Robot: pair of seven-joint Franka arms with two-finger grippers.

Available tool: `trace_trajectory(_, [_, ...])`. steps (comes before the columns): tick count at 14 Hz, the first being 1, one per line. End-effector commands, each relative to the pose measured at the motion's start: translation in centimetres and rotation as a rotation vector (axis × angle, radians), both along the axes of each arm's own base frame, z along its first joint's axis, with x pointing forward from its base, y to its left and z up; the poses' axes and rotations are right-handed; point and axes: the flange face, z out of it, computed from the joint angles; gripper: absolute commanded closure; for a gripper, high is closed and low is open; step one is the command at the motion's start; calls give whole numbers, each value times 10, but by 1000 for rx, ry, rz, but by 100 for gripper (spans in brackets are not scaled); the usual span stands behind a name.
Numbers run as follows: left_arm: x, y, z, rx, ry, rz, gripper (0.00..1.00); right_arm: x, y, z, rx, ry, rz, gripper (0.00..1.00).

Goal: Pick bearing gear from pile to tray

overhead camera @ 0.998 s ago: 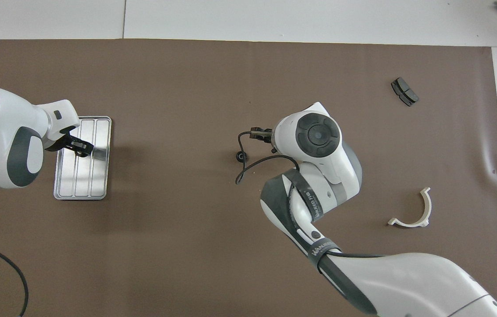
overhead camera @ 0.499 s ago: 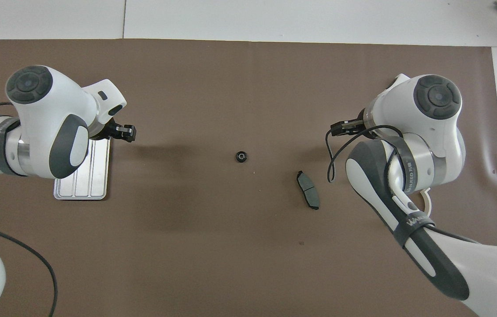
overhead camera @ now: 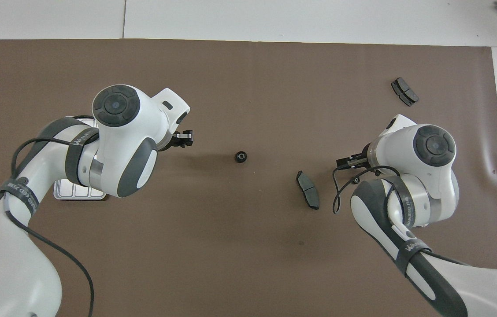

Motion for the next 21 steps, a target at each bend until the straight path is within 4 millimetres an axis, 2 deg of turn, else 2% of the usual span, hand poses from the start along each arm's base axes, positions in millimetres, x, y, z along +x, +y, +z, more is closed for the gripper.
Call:
trace_trajectory(1, [-15, -35, -6, -37, -33, 39, 43, -29, -7, -3, -3, -8, 40, 9])
trace_trajectory(3, [-23, -65, -21, -67, -60, 67, 45, -33, -15, -8, -3, -7, 54, 24])
trace_trajectory(4, [-28, -77, -28, -74, -63, 64, 45, -36, -15, -11, -1, 0, 51, 25])
trace_trajectory(9, [-37, -105, -41, -111, -98, 84, 48, -44, -12, -15, 4, 1, 48, 33])
trace_trajectory(12, [-49, -128, -57, -128, -104, 87, 49, -51, -12, -18, 6, -2, 49, 35])
trace_trajectory(17, [-57, -140, -61, -137, -107, 87, 52, -52, -12, -19, 6, 6, 47, 37])
trace_trajectory(21, [-57, -142, -68, -142, -111, 88, 53, -55, -11, -21, 6, 11, 49, 44])
